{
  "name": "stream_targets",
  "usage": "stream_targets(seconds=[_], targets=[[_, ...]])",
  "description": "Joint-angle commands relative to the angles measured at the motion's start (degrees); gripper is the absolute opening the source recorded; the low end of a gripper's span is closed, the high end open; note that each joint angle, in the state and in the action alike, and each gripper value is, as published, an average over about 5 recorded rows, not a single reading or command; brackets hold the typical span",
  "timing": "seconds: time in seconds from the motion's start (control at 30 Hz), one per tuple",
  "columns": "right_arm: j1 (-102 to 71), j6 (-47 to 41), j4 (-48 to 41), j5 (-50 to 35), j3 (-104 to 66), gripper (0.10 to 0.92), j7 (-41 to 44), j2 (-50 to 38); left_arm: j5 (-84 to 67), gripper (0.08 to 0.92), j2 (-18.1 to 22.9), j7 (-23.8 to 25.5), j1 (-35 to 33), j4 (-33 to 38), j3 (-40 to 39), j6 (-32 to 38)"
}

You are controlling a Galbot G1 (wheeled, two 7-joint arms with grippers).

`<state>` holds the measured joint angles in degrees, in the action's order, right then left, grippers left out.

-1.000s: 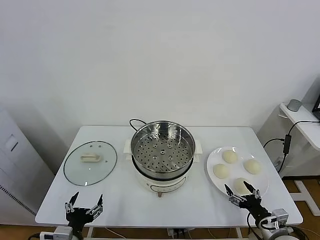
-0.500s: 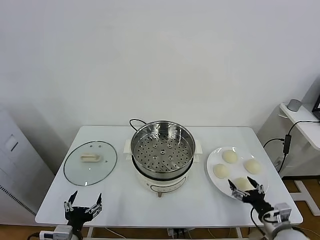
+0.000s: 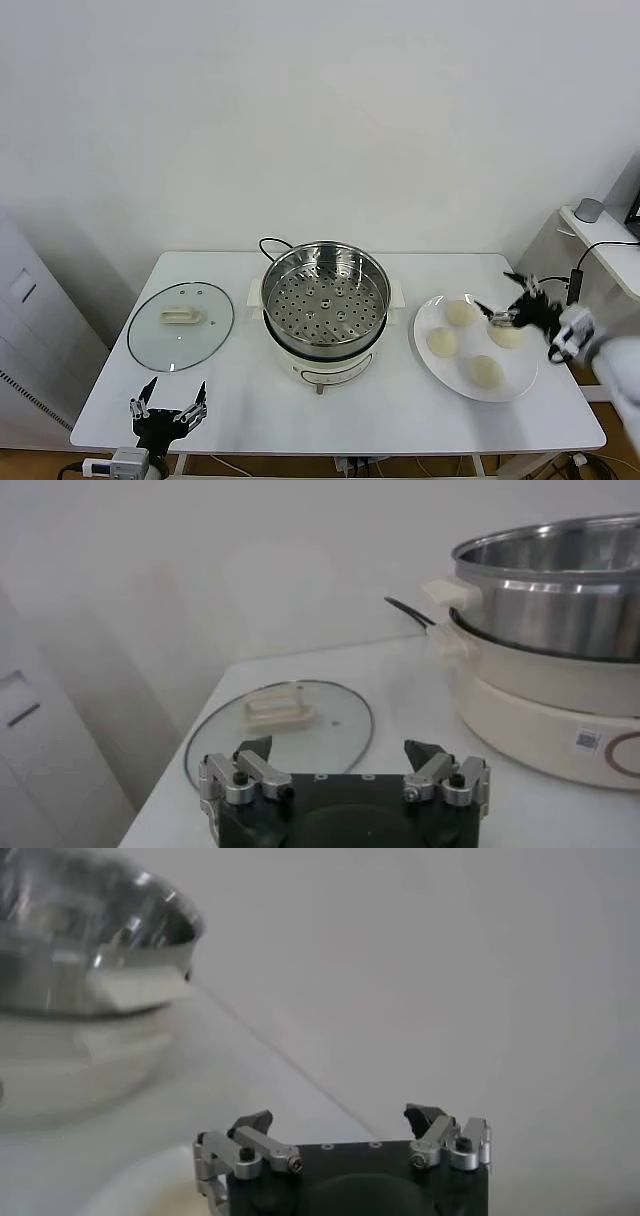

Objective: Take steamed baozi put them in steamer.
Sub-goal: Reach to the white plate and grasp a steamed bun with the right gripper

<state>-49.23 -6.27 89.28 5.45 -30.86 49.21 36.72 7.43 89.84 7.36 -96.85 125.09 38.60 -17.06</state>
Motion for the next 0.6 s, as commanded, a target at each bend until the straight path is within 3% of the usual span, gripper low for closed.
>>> stream_targets(seconds=[0.03, 0.23, 0.6], targets=[[33.5, 8.2, -13.2, 20.8, 27.3, 0.823, 24.9, -8.7, 0.1, 0.823, 0.0, 0.1, 0.2, 1.0, -0.1, -0.1], [40.2, 12.4, -20.7, 25.2, 37.2, 0.823, 27.8, -1.7, -0.4, 0.823, -0.3, 0.2, 0.0, 1.1, 0.5, 0.1], [38.1, 20.4, -35.5, 35.7, 32.7, 0.823, 27.2, 15.1, -0.5, 0.823, 0.7, 0.0, -1.0, 0.6, 1.2, 0.4]])
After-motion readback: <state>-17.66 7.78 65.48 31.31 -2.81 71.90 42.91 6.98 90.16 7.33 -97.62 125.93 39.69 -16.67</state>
